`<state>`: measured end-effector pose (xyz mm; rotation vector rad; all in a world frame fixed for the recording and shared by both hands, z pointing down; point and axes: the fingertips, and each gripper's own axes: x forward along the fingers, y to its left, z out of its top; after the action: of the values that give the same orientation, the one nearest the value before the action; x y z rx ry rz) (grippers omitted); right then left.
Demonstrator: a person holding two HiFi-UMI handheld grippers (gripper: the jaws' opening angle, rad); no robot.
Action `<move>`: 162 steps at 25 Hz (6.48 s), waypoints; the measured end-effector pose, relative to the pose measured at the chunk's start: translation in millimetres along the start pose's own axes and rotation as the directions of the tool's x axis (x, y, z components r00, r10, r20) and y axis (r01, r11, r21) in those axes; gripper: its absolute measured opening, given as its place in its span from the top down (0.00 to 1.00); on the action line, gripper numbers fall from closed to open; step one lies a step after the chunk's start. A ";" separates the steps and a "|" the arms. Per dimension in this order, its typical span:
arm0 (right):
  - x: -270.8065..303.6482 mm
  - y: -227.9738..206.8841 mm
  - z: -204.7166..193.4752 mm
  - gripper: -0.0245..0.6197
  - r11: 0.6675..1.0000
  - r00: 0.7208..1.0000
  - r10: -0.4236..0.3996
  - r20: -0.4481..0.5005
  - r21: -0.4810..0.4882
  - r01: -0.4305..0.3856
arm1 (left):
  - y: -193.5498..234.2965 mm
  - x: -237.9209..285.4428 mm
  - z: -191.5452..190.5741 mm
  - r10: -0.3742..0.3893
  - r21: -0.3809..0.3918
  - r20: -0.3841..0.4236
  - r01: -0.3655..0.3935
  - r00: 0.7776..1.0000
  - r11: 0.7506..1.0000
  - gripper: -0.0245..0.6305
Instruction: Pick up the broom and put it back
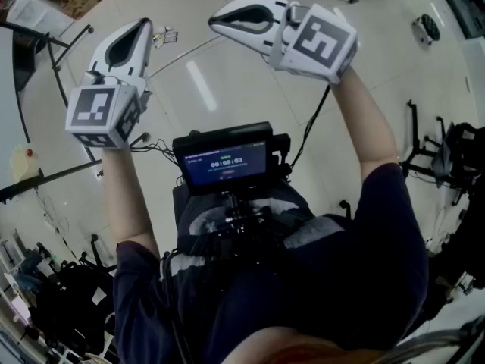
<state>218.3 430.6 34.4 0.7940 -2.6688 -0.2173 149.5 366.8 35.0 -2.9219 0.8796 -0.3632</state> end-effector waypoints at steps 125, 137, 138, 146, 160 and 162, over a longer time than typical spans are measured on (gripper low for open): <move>535.4 -184.0 -765.7 0.93 0.969 0.898 0.171 -0.406 0.236 -0.078 | 214.7 434.6 -1113.1 -0.353 0.046 -0.802 0.639 0.482 0.767 0.75; 536.3 -180.7 -774.4 0.93 0.964 0.885 0.200 -0.421 0.247 -0.100 | 213.6 438.8 -1114.7 -0.434 -0.104 -0.791 0.604 0.431 0.790 0.81; 537.3 -179.5 -772.8 0.93 0.965 0.886 0.204 -0.418 0.240 -0.108 | 214.7 438.9 -1114.1 -0.436 -0.120 -0.787 0.584 0.437 0.803 0.82; 537.7 -179.9 -778.7 0.93 0.966 0.884 0.172 -0.434 0.250 -0.065 | 221.5 437.5 -1109.1 -0.428 -0.125 -0.781 0.558 0.455 0.821 0.84; 548.5 -189.3 -768.8 0.93 0.946 0.907 0.145 -0.395 0.325 -0.010 | 268.8 427.4 -1025.7 -0.379 -0.106 -0.687 0.430 0.620 0.897 0.84; 552.2 -190.6 -768.9 0.93 0.944 0.904 0.134 -0.407 0.330 0.009 | 277.4 424.9 -1012.7 -0.356 -0.089 -0.675 0.408 0.646 0.908 0.84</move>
<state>165.4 -69.8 858.6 0.7430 -2.3283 0.3851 97.2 -96.7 1067.2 -2.8752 0.2201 -1.5417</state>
